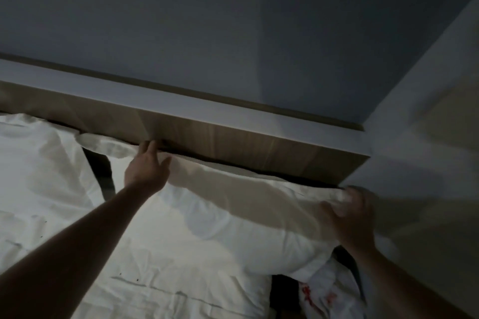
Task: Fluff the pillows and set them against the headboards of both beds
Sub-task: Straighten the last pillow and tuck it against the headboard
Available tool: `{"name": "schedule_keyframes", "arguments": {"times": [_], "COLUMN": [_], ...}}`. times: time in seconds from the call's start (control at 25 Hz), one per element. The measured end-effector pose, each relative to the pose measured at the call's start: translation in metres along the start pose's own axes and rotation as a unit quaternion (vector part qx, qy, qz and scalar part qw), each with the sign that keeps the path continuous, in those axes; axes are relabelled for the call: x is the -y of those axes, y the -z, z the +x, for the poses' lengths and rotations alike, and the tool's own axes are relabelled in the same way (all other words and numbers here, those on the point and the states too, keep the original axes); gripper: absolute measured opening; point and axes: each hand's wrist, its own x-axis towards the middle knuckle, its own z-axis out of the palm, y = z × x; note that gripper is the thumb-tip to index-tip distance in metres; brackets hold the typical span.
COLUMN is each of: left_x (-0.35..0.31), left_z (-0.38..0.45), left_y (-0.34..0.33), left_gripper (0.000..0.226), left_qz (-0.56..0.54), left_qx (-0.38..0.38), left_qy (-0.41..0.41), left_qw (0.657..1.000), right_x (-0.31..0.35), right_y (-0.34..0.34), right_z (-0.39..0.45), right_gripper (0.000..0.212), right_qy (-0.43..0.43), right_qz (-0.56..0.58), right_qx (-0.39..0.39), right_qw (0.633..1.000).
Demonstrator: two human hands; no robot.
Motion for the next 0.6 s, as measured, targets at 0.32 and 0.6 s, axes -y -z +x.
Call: {"name": "schedule_keyframes", "arguments": {"times": [0.32, 0.6], "left_x": [0.012, 0.001], "left_z": [-0.002, 0.001], "left_y": [-0.01, 0.008], "left_gripper": [0.041, 0.049], "left_qz": [0.114, 0.042], "left_qx": [0.151, 0.034], "left_qy": [-0.039, -0.043], "left_qw": [0.981, 0.998], "right_x": [-0.007, 0.006], "right_y": [-0.026, -0.026], "right_z": [0.007, -0.006], "right_gripper": [0.057, 0.066], "right_qy": [-0.123, -0.192], "right_qz": [0.104, 0.142], "right_qx": [0.15, 0.062], "right_qw": [0.976, 0.969]}}
